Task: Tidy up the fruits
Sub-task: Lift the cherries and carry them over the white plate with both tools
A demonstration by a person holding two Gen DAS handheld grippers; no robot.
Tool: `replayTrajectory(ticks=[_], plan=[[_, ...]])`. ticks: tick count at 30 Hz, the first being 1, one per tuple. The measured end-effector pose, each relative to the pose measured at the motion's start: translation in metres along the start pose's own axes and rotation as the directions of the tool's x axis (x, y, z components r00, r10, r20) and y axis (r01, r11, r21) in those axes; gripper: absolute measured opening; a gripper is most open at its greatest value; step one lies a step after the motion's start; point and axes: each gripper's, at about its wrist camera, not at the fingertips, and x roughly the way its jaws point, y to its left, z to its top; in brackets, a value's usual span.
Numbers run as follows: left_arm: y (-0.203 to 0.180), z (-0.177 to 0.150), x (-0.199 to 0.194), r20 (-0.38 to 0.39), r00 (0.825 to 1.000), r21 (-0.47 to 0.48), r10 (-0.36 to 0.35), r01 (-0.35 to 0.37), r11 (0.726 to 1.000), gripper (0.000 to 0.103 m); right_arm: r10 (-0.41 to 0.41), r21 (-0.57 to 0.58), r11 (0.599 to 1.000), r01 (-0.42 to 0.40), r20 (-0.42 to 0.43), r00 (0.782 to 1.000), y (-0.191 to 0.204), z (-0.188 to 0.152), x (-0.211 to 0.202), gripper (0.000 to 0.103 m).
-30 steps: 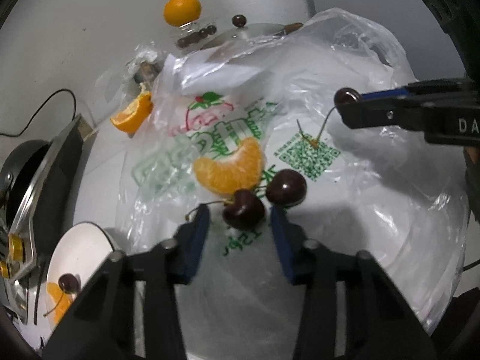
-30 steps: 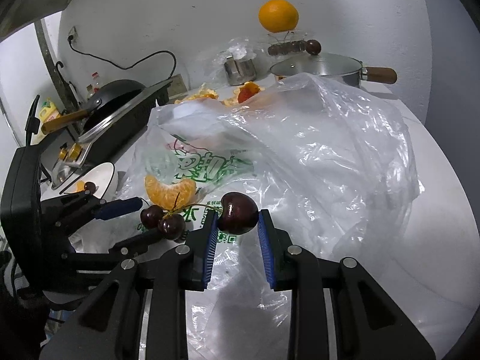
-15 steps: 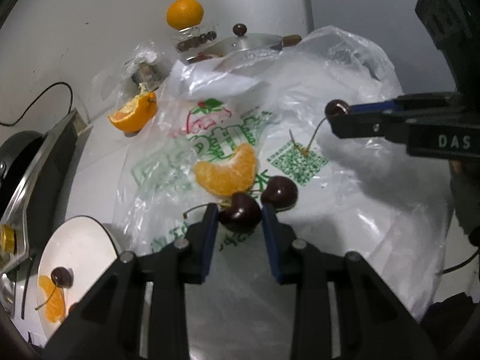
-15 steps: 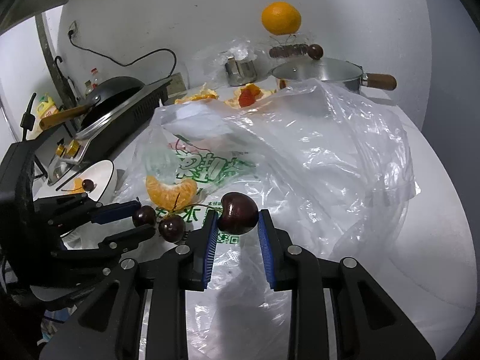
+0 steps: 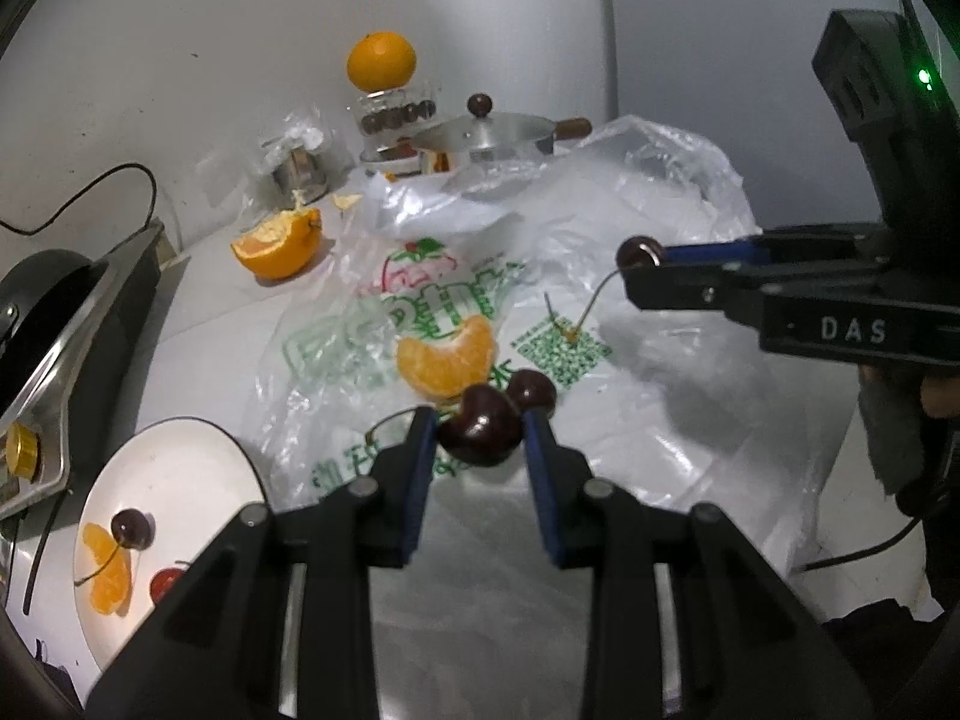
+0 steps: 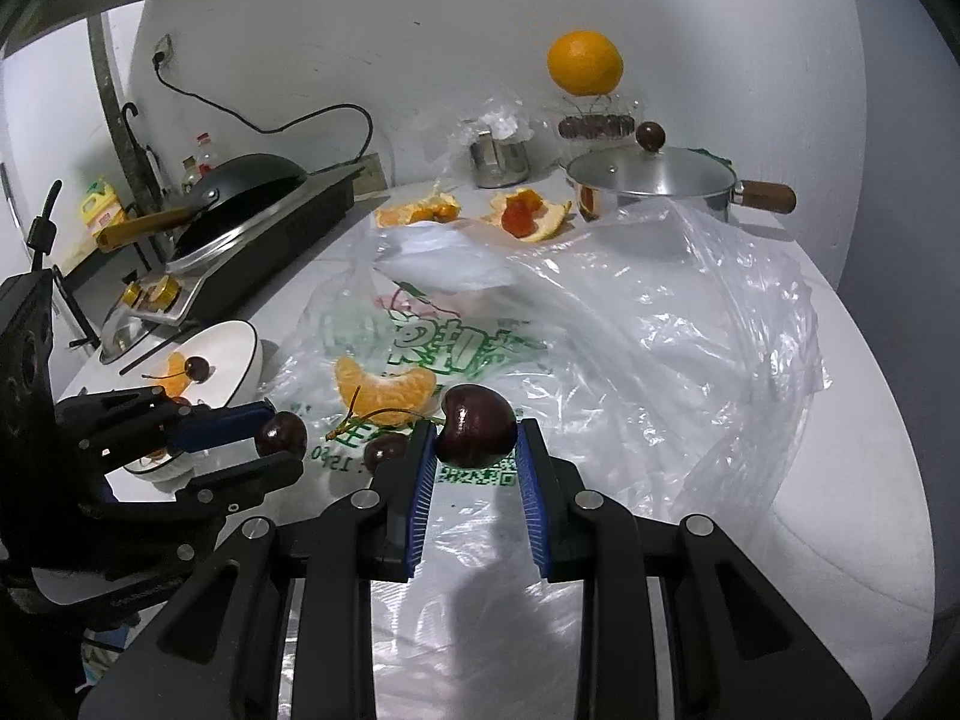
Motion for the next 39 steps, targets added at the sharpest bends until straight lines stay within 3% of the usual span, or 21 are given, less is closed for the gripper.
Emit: replayTrajectory(ticks=[15, 39], plan=[[0.016, -0.012, -0.032, 0.046, 0.999, -0.03, 0.006, -0.004, 1.0, 0.031, -0.009, -0.055, 0.998, 0.009, 0.011, 1.0, 0.034, 0.003, -0.014, 0.029], [0.072, -0.047, -0.073, 0.093, 0.993, -0.165, 0.065, -0.049, 0.985, 0.031, 0.022, -0.157, 0.987, -0.024, -0.015, 1.0, 0.1, 0.011, -0.001, 0.029]])
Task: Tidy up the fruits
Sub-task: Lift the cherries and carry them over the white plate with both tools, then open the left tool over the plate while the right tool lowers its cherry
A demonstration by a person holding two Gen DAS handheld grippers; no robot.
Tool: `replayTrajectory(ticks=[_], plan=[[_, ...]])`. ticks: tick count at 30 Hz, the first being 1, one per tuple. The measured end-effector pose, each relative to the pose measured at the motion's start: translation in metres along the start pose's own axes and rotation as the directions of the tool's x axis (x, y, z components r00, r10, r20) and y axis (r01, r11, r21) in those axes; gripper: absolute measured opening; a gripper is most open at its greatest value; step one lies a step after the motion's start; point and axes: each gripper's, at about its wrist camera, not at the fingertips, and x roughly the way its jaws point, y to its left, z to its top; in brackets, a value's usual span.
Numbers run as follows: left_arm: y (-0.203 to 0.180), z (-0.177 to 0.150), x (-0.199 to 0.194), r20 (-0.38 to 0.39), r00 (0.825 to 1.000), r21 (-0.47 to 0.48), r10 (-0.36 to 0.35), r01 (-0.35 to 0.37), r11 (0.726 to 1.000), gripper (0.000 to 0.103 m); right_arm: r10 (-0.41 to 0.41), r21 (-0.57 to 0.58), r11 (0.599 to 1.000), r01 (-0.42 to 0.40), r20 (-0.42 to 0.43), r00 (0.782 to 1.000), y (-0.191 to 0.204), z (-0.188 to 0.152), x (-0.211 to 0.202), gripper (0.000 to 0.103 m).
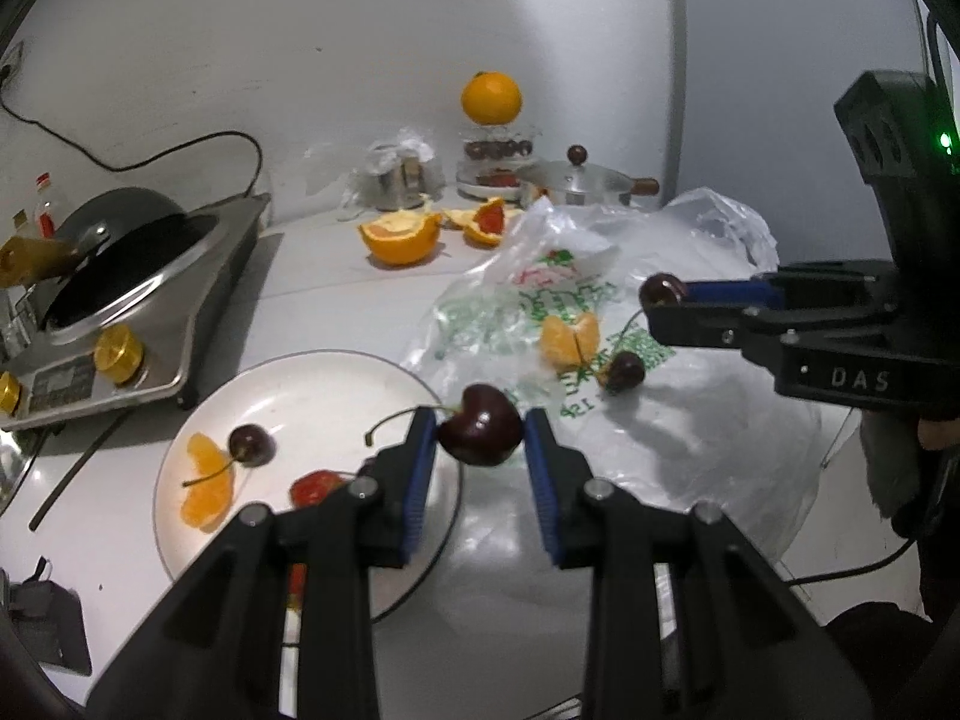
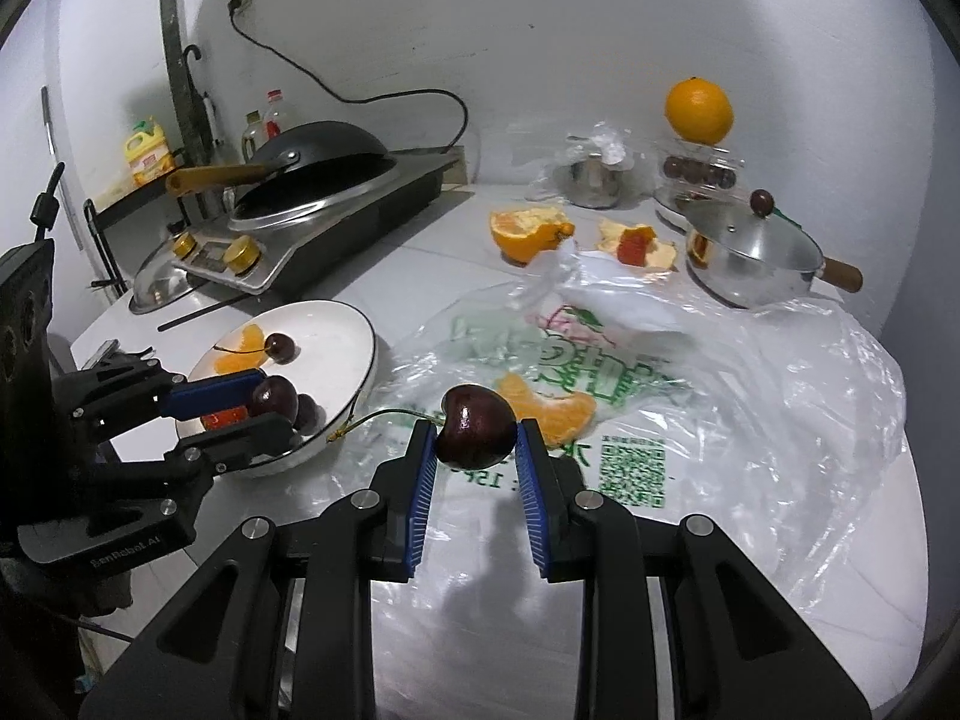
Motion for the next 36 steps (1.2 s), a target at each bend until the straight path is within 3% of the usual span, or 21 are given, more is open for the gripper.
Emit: replayTrajectory(ticks=[21, 36], plan=[[0.077, -0.021, -0.017, 0.016, 0.994, -0.114, 0.113, -0.11, 0.987, 0.031, 0.026, -0.084, 0.996, -0.029, -0.032, 0.999, 0.053, 0.017, 0.027, 0.029], [0.109, -0.036, 0.0, -0.009, 0.994, -0.161, 0.112, -0.112, 0.98, 0.031, 0.046, -0.125, 0.991, -0.056, -0.076, 0.996, 0.082, 0.028, 0.058, 0.029]])
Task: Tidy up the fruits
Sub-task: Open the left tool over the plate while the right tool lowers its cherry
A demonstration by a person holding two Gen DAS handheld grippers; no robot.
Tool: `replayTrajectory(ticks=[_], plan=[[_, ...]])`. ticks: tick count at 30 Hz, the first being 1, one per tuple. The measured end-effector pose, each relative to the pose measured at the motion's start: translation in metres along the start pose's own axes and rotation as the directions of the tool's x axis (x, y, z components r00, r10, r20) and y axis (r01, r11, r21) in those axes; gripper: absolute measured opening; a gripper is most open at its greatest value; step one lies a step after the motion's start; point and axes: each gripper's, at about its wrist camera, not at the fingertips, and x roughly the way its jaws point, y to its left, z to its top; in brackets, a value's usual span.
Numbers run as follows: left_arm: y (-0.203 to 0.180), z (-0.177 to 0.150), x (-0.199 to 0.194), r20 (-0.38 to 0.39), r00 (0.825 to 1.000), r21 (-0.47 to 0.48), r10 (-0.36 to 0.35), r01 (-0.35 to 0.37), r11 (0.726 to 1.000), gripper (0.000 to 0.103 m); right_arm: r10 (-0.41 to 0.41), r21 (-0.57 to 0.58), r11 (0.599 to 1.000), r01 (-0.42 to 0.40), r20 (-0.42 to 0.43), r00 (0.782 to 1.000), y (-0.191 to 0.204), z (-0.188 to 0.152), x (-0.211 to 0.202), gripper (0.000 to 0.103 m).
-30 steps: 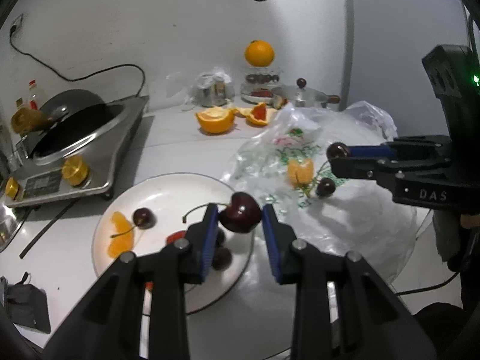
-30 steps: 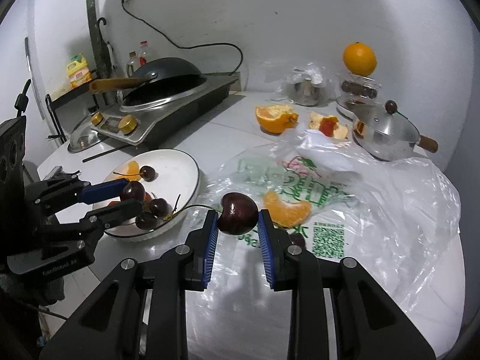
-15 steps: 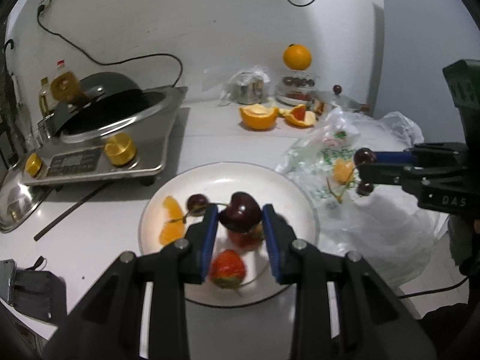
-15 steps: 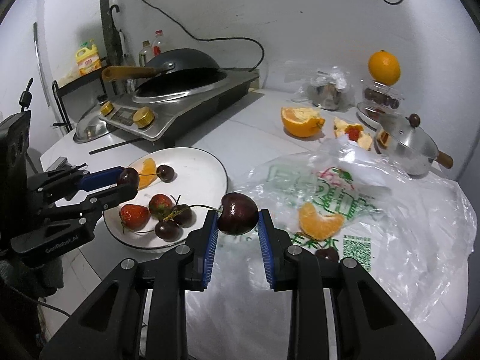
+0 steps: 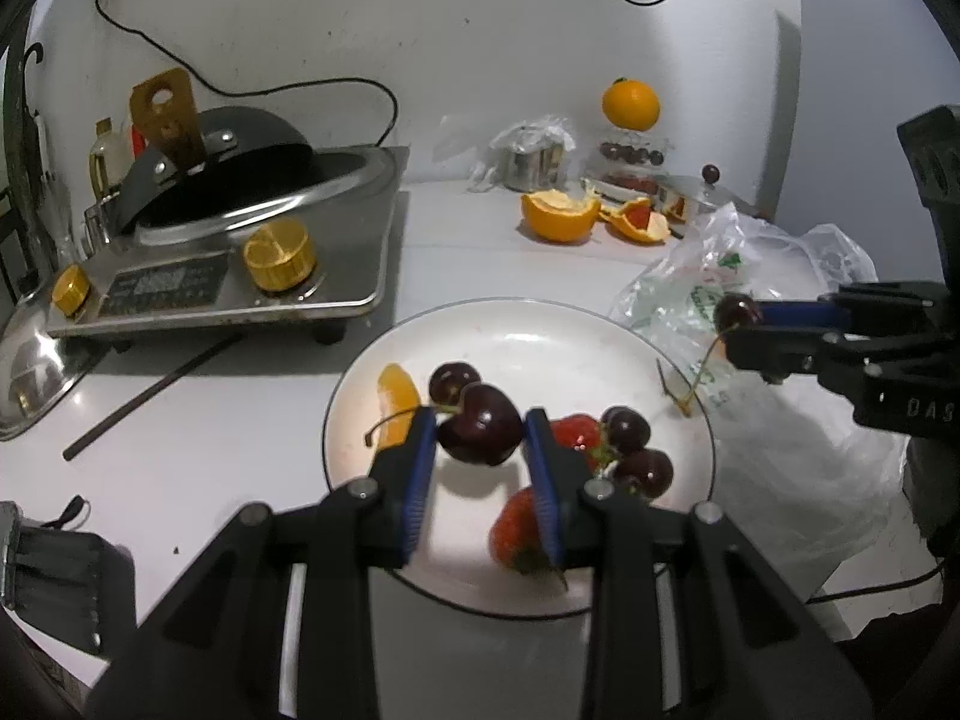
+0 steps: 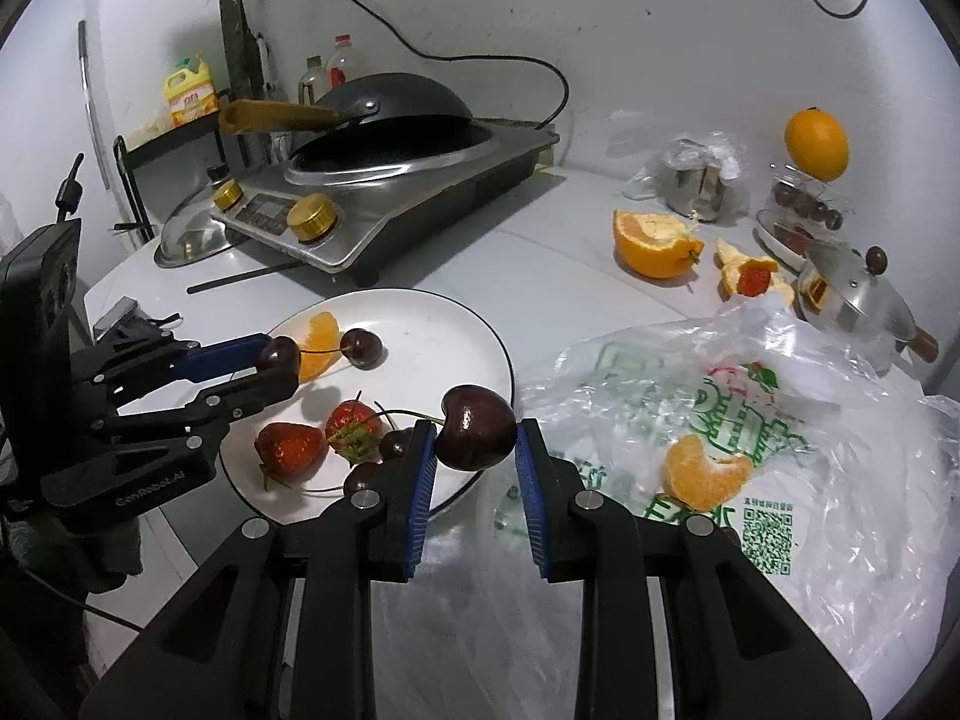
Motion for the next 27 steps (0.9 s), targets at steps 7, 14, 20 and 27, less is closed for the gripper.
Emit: replayTrajectory(ticks=[7, 14, 20, 27], plan=[[-0.006, 0.001, 0.013, -0.037, 0.999, 0.016, -0.023, 0.024, 1.0, 0.031, -0.002, 0.007, 1.0, 0.002, -0.01, 1.0, -0.003, 0.001, 0.007, 0.029], [-0.006, 0.0, 0.019, -0.069, 0.996, -0.005, -0.05, 0.049, 0.999, 0.032, 0.009, 0.011, 1.0, -0.009, -0.015, 1.0, -0.004, 0.004, 0.015, 0.029], [-0.008, 0.002, 0.016, -0.063, 0.996, 0.001, -0.064, 0.065, 0.998, 0.034, 0.01, 0.006, 1.0, -0.01, -0.018, 1.0, 0.0, 0.007, 0.02, 0.029], [-0.001, 0.005, -0.007, -0.014, 0.998, 0.002, -0.064, 0.064, 0.998, 0.036, 0.02, -0.007, 1.0, -0.02, -0.024, 1.0, 0.013, 0.015, 0.03, 0.029]])
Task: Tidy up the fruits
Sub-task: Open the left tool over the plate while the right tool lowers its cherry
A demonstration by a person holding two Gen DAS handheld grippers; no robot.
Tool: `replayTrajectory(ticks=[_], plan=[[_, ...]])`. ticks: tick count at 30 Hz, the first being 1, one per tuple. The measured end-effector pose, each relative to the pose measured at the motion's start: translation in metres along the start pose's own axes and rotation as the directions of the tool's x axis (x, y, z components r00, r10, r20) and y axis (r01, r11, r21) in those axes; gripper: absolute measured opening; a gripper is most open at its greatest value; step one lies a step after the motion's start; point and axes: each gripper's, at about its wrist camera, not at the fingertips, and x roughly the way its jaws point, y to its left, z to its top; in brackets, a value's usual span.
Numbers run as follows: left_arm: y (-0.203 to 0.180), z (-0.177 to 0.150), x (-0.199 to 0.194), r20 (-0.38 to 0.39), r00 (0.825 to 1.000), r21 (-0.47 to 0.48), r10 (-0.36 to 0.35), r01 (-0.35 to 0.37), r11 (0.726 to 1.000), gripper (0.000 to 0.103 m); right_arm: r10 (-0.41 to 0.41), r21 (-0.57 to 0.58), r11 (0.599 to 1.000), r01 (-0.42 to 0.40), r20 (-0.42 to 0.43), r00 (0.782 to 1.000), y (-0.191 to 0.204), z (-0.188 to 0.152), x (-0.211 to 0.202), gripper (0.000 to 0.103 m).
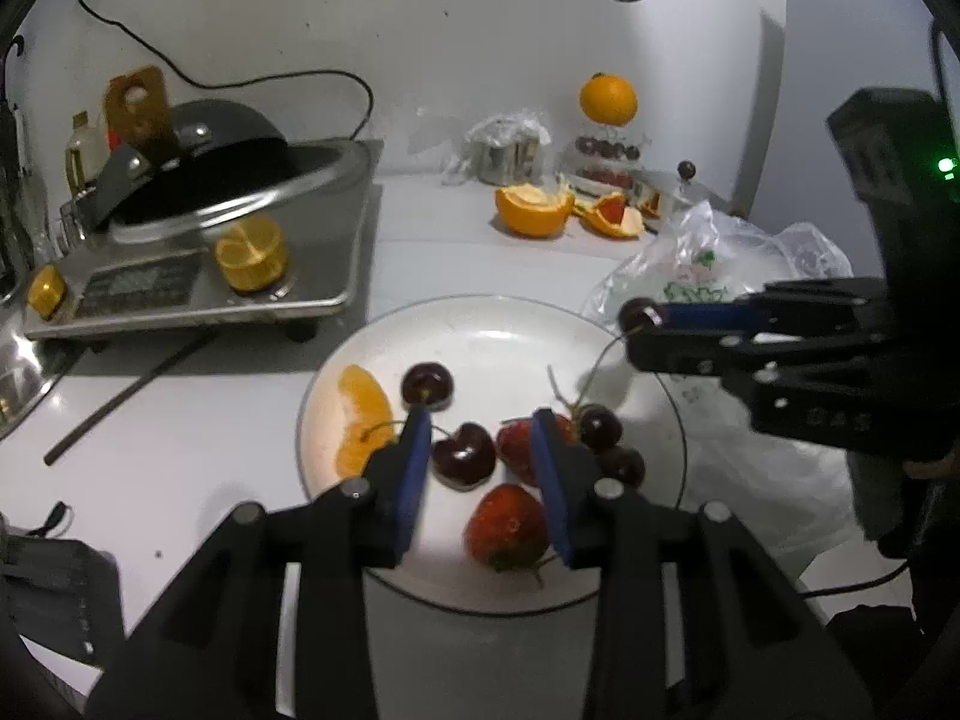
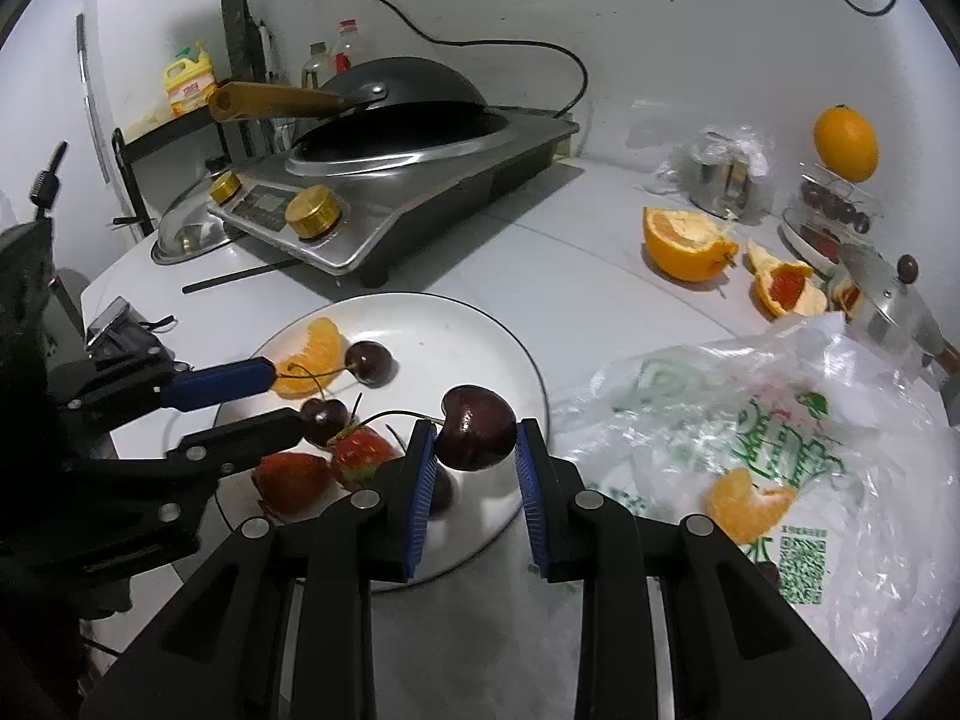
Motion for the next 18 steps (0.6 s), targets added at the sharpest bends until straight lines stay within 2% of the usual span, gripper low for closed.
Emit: replayTrajectory(ticks=[3, 5, 18], plan=[[0.007, 0.0, -0.009, 0.019, 1.0, -0.006, 0.023, -0.023, 1.0, 0.039, 0.008, -0.009, 1.0, -0.008, -0.002, 1.0, 0.007, 0.004, 0.006, 0.029], [0.015, 0.0, -0.014, 0.031, 0.999, -0.02, 0.039, -0.039, 0.999, 0.053, 0.015, -0.016, 1.0, -0.015, -0.003, 1.0, 0.012, 0.008, 0.01, 0.029], [0.051, -0.01, -0.019, 0.034, 0.997, -0.085, 0.073, -0.07, 0.994, 0.054, 0.033, -0.032, 0.999, -0.034, -0.039, 0.999, 0.032, 0.022, 0.04, 0.029]])
